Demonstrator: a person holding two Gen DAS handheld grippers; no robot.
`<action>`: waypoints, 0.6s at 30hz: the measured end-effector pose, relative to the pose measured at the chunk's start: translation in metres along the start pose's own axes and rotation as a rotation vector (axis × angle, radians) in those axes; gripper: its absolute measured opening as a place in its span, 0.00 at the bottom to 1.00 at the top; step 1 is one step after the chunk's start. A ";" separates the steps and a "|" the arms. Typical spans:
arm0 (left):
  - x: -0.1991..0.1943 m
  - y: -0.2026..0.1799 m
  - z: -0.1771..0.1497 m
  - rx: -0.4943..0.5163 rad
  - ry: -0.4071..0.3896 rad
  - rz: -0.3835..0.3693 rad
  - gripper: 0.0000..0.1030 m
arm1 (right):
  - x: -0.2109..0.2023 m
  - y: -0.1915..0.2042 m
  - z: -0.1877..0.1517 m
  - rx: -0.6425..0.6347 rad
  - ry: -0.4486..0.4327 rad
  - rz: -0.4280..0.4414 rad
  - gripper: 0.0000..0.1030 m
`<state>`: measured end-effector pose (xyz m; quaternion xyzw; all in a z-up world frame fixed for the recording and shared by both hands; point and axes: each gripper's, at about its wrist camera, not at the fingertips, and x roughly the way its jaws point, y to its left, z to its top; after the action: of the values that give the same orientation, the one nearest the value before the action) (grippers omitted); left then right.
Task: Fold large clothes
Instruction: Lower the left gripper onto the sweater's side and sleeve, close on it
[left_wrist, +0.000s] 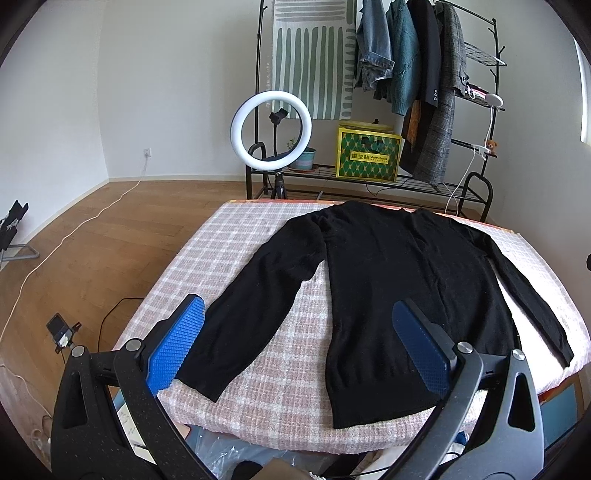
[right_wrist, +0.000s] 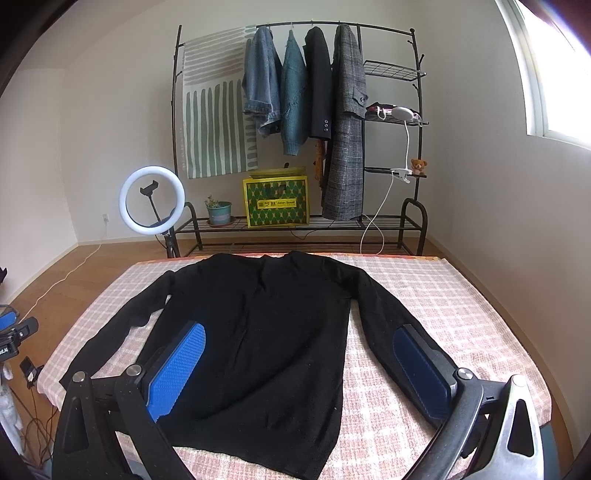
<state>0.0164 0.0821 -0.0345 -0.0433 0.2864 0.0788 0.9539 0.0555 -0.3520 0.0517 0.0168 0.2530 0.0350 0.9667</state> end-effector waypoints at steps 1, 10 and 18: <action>0.006 0.006 -0.001 -0.008 0.012 0.002 1.00 | 0.001 0.002 0.000 -0.001 0.002 0.005 1.00; 0.058 0.076 -0.011 -0.116 0.188 -0.018 0.66 | 0.019 0.031 0.002 -0.036 0.035 0.079 1.00; 0.112 0.147 -0.020 -0.255 0.341 0.004 0.51 | 0.048 0.058 -0.005 -0.086 0.094 0.167 1.00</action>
<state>0.0715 0.2384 -0.1186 -0.1759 0.4314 0.1080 0.8782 0.0909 -0.2906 0.0269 -0.0053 0.2938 0.1270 0.9474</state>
